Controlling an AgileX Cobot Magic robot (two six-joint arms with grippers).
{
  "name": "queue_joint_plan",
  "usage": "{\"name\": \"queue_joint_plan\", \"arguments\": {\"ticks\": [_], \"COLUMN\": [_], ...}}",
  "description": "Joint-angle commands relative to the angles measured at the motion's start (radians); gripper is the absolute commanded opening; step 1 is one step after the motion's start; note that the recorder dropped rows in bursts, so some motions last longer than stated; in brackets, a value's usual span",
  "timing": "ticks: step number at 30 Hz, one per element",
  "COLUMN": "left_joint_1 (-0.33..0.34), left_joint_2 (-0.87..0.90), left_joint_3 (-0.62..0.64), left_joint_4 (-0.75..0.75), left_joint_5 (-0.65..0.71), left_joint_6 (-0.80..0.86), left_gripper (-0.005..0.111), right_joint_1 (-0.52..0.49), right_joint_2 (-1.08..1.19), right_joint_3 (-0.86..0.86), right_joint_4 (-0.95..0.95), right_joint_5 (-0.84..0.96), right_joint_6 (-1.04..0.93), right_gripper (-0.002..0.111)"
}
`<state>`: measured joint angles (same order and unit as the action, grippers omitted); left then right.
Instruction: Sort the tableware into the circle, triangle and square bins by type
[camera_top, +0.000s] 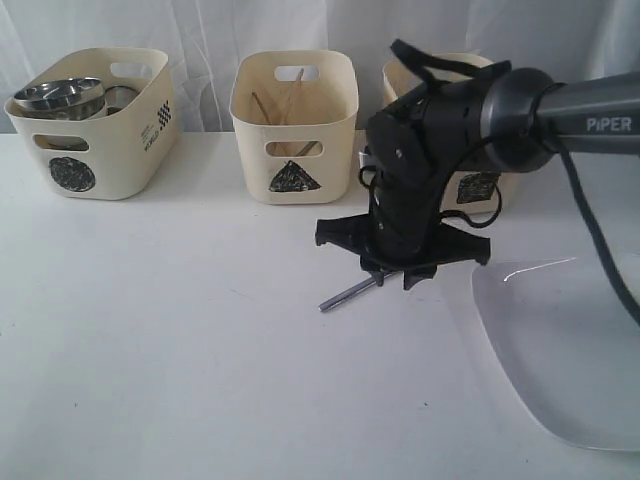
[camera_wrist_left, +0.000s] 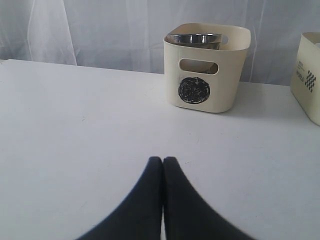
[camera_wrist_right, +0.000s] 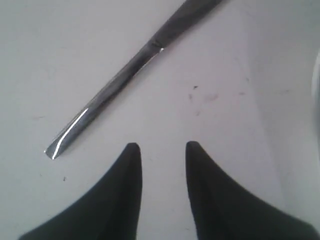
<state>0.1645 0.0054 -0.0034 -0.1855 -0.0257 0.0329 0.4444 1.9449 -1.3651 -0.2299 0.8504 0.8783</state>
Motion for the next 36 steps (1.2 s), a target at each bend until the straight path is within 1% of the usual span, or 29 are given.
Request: {"name": "queue_joint_plan", "arguments": {"ticks": [1, 5, 9, 12, 14, 19, 21, 24, 28, 33, 36], "left_joint_1": [0.002, 0.002, 0.002, 0.002, 0.002, 0.002, 0.002, 0.002, 0.002, 0.002, 0.002], "left_joint_2": [-0.005, -0.005, -0.005, -0.005, -0.005, -0.005, -0.005, -0.005, -0.005, -0.005, -0.005], "left_joint_3": [0.003, 0.003, 0.003, 0.003, 0.003, 0.003, 0.003, 0.003, 0.003, 0.003, 0.003], "left_joint_4": [-0.007, -0.007, -0.007, -0.007, -0.007, -0.007, -0.007, -0.007, -0.007, -0.007, -0.007], "left_joint_5": [-0.003, -0.003, -0.003, -0.003, -0.003, -0.003, -0.003, -0.003, -0.003, -0.003, -0.003], "left_joint_6": [-0.003, -0.003, -0.003, -0.003, -0.003, -0.003, -0.003, -0.003, -0.003, -0.003, -0.003], "left_gripper": [0.000, 0.000, 0.000, 0.000, 0.000, 0.000, 0.000, 0.000, 0.000, 0.000, 0.000], "right_joint_1": [0.049, 0.073, 0.075, 0.075, 0.075, 0.075, 0.075, 0.075, 0.075, 0.090, 0.108], "right_joint_2": [-0.007, -0.007, -0.007, -0.007, -0.005, 0.007, 0.021, 0.059, 0.112, 0.146, 0.174], "right_joint_3": [0.015, 0.015, 0.015, 0.015, 0.017, 0.017, 0.017, 0.017, 0.017, 0.014, -0.011], "right_joint_4": [-0.076, -0.111, -0.184, -0.191, -0.198, -0.236, -0.241, -0.241, -0.256, -0.277, -0.308], "right_joint_5": [-0.058, -0.092, -0.088, -0.090, -0.099, -0.147, -0.153, -0.148, -0.149, -0.190, -0.180], "right_joint_6": [0.221, 0.354, 0.457, 0.532, 0.579, 0.647, 0.702, 0.816, 0.916, 0.931, 0.949], "right_gripper": [0.029, 0.029, 0.029, 0.030, 0.034, 0.052, 0.055, 0.055, 0.055, 0.055, 0.054]}}
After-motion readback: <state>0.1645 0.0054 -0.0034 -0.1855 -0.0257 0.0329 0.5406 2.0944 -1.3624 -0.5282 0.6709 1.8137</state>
